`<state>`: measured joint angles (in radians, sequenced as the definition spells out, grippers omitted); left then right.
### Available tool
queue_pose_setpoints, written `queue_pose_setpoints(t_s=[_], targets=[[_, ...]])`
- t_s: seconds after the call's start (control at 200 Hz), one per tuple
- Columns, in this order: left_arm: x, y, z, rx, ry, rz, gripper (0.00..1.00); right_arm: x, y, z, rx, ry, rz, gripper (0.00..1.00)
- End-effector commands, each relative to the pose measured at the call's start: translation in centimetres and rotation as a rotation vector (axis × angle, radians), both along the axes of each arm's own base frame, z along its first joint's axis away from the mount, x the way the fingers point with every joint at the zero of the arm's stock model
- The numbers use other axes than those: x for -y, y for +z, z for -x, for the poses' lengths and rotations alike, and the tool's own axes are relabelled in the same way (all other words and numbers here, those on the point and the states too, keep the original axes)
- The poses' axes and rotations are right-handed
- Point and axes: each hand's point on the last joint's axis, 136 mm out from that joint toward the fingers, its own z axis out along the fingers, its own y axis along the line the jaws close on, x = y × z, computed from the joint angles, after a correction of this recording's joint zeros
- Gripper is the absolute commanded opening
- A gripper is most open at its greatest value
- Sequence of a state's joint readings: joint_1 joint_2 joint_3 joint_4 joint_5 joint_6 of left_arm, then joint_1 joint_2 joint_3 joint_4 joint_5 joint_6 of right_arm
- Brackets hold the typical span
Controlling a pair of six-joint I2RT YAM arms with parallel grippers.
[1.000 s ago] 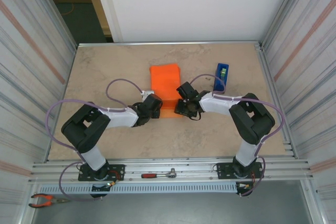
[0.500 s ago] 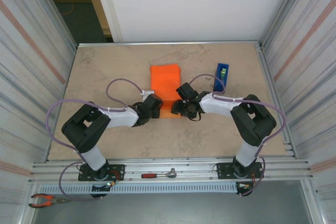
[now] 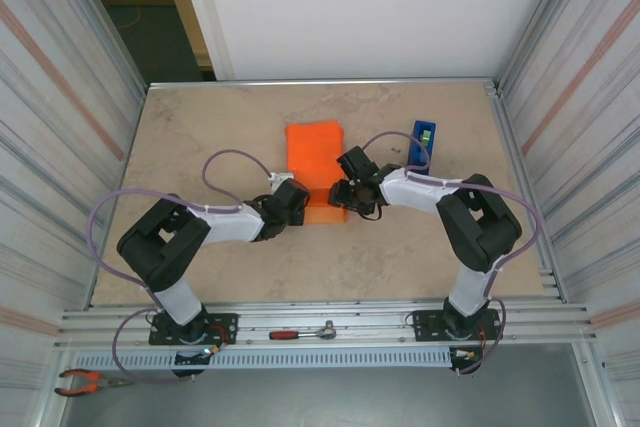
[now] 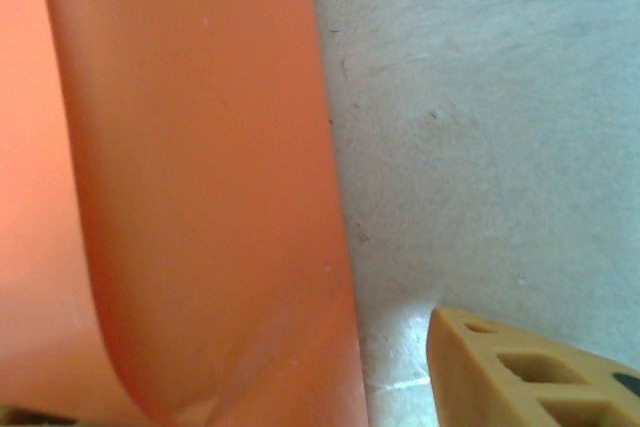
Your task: Wrap the gift box in paper
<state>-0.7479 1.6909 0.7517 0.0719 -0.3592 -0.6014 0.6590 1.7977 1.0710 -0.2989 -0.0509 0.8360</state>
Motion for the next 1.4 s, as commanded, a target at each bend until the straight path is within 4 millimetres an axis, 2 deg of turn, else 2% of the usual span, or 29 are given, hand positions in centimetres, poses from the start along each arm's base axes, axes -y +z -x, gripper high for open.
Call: queue_pose_setpoints(t_s=[0.0,0.14,0.401,0.471,0.536,0.566,0.676,0.726,0.772,0.822,0.892,0.997,1.062,1.172,1.283,1.398], targets=[[1.0,-1.4,0.7,-0.053,-0.056,0.039,0.48,0.2,-1.3,-0.3,-0.030,-0.012,0.021,0.51],[2.1,-0.3,1.4,-0.073,-0.106,0.120,0.51,0.2,-1.5,-0.3,-0.032,-0.015,0.019,0.41],[1.6,0.6,2.4,-0.101,-0.080,0.178,0.49,0.4,-1.5,0.0,-0.034,-0.011,0.020,0.39],[1.5,0.2,2.5,-0.104,-0.070,0.178,0.41,0.6,-1.6,0.1,-0.035,-0.014,0.021,0.39],[1.6,-0.2,2.5,-0.113,-0.066,0.181,0.20,0.6,-1.8,0.2,-0.040,-0.015,0.020,0.39],[1.5,-0.4,2.5,-0.113,-0.063,0.178,0.14,0.5,-1.8,0.2,-0.039,-0.014,0.020,0.38],[1.3,-0.9,2.3,-0.114,-0.052,0.165,0.12,0.5,-1.8,0.2,-0.040,-0.015,0.019,0.38],[1.3,-0.9,2.2,-0.108,-0.054,0.157,0.00,0.6,-1.7,0.2,-0.039,-0.015,0.018,0.38],[1.1,-0.8,2.1,-0.103,-0.054,0.147,0.00,0.5,-1.7,0.2,-0.040,-0.015,0.018,0.38],[1.1,-0.4,2.1,-0.100,-0.066,0.132,0.09,0.5,-1.7,0.2,-0.040,-0.013,0.018,0.38],[0.8,0.6,2.3,-0.086,-0.091,0.123,0.33,0.6,-1.7,0.2,-0.040,-0.014,0.019,0.38],[-0.5,3.0,2.2,-0.054,-0.119,0.124,0.49,0.5,-1.5,0.3,-0.039,-0.012,0.016,0.37],[-1.4,4.9,2.0,-0.028,-0.137,0.135,0.53,0.6,-1.5,0.3,-0.038,-0.011,0.017,0.37],[-1.3,8.2,1.4,0.025,-0.241,0.125,0.59,0.7,-1.6,0.3,-0.038,-0.007,0.020,0.37],[0.3,11.1,0.4,0.064,-0.395,0.063,0.62,0.6,-1.7,0.4,-0.041,-0.005,0.020,0.37],[2.5,12.8,-0.8,0.050,-0.558,0.002,0.68,0.7,-1.7,0.4,-0.040,-0.004,0.023,0.37]])
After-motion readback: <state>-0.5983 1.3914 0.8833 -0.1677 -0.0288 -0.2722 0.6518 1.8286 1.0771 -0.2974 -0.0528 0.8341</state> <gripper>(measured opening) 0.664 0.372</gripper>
